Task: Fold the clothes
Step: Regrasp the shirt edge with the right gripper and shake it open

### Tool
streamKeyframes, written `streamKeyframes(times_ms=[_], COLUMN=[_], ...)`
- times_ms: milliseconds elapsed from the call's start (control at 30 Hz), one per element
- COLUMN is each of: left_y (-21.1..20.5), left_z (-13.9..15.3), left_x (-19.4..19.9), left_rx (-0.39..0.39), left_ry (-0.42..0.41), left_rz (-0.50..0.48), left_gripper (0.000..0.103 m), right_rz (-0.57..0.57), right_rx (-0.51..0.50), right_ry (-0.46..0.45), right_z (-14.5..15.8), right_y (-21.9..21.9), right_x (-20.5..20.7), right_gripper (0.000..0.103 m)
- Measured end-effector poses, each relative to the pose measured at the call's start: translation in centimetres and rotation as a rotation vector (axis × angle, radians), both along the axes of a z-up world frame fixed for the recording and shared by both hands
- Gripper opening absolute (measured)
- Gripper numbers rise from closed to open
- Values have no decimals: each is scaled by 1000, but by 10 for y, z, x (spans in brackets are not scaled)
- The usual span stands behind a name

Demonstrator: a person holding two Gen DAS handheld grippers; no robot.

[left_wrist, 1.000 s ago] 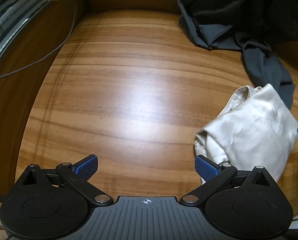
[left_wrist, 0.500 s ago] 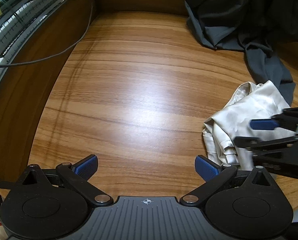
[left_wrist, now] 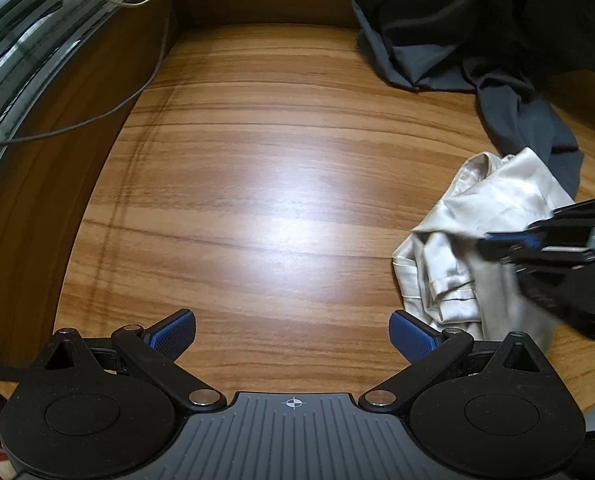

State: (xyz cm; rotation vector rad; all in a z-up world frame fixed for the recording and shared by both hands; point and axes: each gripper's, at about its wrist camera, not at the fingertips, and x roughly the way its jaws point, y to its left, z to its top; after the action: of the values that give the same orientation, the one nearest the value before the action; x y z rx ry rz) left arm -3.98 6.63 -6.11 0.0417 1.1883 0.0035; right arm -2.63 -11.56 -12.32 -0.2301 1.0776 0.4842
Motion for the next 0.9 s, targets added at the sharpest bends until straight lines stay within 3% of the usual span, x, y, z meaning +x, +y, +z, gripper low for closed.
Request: streamKeyframes(times_ms=[267, 467, 633, 900], left_y=[-34, -63, -86, -110], left_z=[-14, -26, -29, -40], left_x=[7, 7, 9, 6], left_rx=[-6, -18, -20, -17], left_ry=[9, 13, 9, 9], left_rz=[-112, -217, -308, -442], left_gripper=[103, 103, 103, 103], right_rz=[-232, -439, -610, -798], right_rx=[11, -27, -85, -209], right_ry=[-49, -48, -19, 98], right_z=[31, 38, 28, -15], right_y=[-89, -160, -209, -269], right_x=[-28, -64, -98, -155], right_gripper=[1, 1, 1, 1])
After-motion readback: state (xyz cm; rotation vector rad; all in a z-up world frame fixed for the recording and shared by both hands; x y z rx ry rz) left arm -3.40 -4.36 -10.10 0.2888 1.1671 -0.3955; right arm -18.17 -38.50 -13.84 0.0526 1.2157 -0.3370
